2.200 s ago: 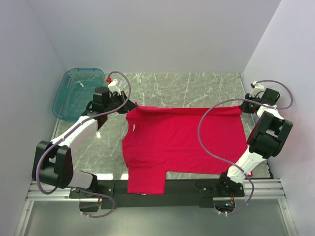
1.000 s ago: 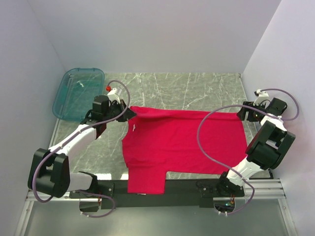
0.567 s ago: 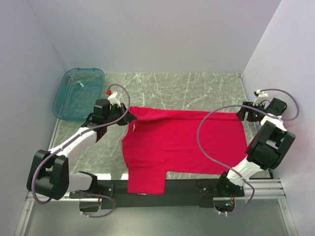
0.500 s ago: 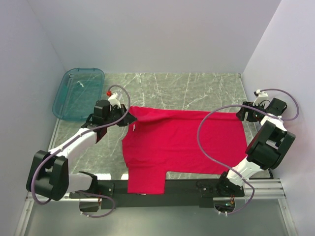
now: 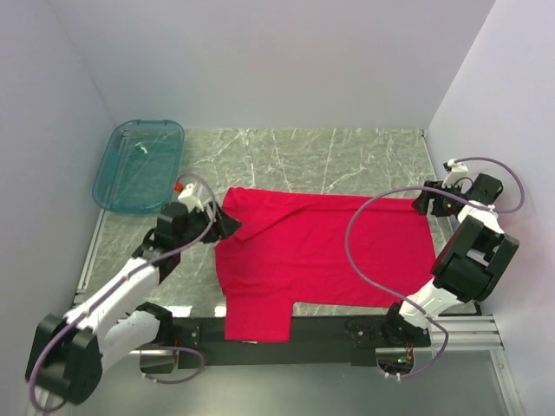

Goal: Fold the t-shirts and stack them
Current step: Fold the tshirt

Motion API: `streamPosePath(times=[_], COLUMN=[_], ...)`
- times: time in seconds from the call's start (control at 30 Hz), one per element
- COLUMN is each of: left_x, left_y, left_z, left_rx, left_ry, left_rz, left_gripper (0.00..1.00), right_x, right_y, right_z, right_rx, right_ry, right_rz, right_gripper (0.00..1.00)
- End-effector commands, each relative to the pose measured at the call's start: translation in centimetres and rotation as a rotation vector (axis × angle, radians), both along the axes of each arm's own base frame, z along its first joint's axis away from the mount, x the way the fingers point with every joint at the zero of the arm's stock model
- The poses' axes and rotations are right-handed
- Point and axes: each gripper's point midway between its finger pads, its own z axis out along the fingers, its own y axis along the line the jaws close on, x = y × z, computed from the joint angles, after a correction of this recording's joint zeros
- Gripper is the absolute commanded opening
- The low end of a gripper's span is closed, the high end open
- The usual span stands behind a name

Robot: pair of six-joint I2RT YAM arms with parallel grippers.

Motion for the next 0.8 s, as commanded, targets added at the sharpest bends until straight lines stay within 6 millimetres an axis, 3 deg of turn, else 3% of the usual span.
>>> streamPosePath(times=[0.0,0.03,0.07,0.1,0.13,0.17,0.2,0.23,0.3,0.33,0.37,0.43,0.47,0.77], left_x=[3.6,4.8,5.5,6.1,7.1,7.7,8.1,9.3,9.9,10.5,10.7,11.2,11.2,12.1], left_y=[-0.3,-1.1,-1.6,-2.1,-3.2,-3.7,-4.2,-5.3,-6.0,-6.4,-6.7,-7.2,-7.3,-7.5], left_z=[0.6,2.0,0.0,-0.2,1.0,-1.1,-1.4,-0.1,-2.7,-2.6,-4.4,-5.0,-6.4,-9.2], left_rx=[0.075,0.073,0.114,0.126,0.111,0.148,0.154,0.139,0.184,0.194,0.223,0.246,0.271,0.426], left_ry=[0.001,-0.020,0.024,0.026,0.003,0.049,0.066,0.034,0.099,0.105,0.136,0.154,0.180,0.227], left_rz=[0.020,-0.009,-0.047,-0.069,-0.117,-0.157,-0.184,-0.221,-0.258,-0.269,-0.286,-0.301,-0.309,-0.285], left_gripper=[0.73,0.72,0.71,0.71,0.71,0.70,0.68,0.67,0.66,0.66,0.65,0.65,0.64,0.62], right_x=[-0.7,-1.0,-1.0,-1.8,-2.1,-2.1,-3.0,-3.3,-4.0,-4.1,-4.3,-4.8,-5.0,-6.5], right_y=[3.2,3.9,4.9,6.3,6.9,7.7,8.9,9.4,10.3,10.5,10.7,11.1,11.2,12.9], right_z=[2.1,2.1,2.5,2.5,2.7,3.1,3.1,3.3,3.7,3.9,4.4,5.0,5.0,5.1], right_rx=[-0.015,-0.012,-0.028,0.008,0.014,0.002,0.044,0.052,0.071,0.075,0.075,0.085,0.089,0.150], right_ry=[-0.025,-0.016,-0.023,-0.002,0.000,-0.009,0.021,0.027,0.038,0.035,0.028,0.024,0.026,0.017], right_rz=[0.126,0.154,0.205,0.248,0.277,0.326,0.354,0.370,0.395,0.396,0.396,0.392,0.391,0.402], right_gripper=[0.80,0.80,0.80,0.80,0.80,0.79,0.79,0.79,0.79,0.79,0.79,0.79,0.79,0.79])
